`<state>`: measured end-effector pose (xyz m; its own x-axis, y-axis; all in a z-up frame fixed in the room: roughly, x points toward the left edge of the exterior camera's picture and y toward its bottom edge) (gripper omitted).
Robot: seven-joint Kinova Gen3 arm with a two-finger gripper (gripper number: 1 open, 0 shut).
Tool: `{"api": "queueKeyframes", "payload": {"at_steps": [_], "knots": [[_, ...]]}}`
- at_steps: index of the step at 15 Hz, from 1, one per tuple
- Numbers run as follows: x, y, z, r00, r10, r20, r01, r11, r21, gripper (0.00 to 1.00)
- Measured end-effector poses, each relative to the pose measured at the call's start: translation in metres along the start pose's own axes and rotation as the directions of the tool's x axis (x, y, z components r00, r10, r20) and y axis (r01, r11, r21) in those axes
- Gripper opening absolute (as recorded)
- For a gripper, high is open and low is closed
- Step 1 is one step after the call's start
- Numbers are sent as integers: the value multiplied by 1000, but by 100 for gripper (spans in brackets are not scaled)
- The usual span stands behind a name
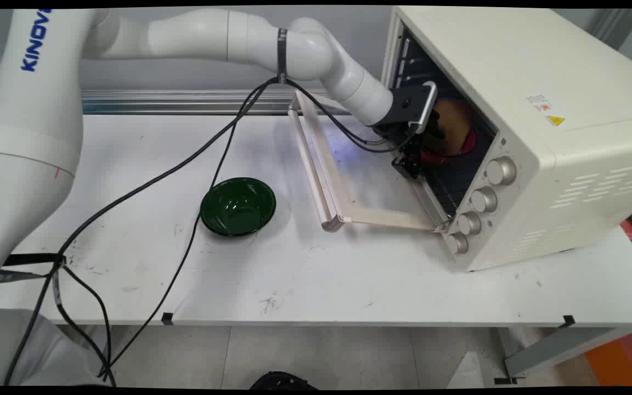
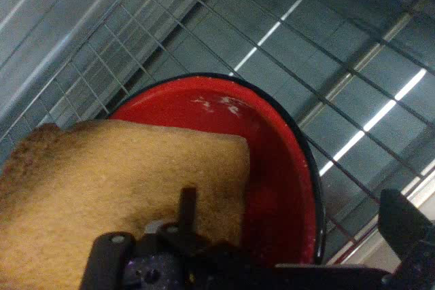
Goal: Close the oven
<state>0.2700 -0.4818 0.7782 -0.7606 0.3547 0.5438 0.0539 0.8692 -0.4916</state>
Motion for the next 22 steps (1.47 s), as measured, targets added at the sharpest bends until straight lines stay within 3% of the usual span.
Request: {"api": "queueKeyframes", "payload": {"at_steps": [13, 18, 22], "knots": [[22, 18, -82, 986, -157, 63, 156, 988, 19, 100], [27, 34, -133, 960, -258, 114, 255, 966, 35, 100], [27, 49, -175, 929, -337, 154, 330, 942, 67, 100]]}}
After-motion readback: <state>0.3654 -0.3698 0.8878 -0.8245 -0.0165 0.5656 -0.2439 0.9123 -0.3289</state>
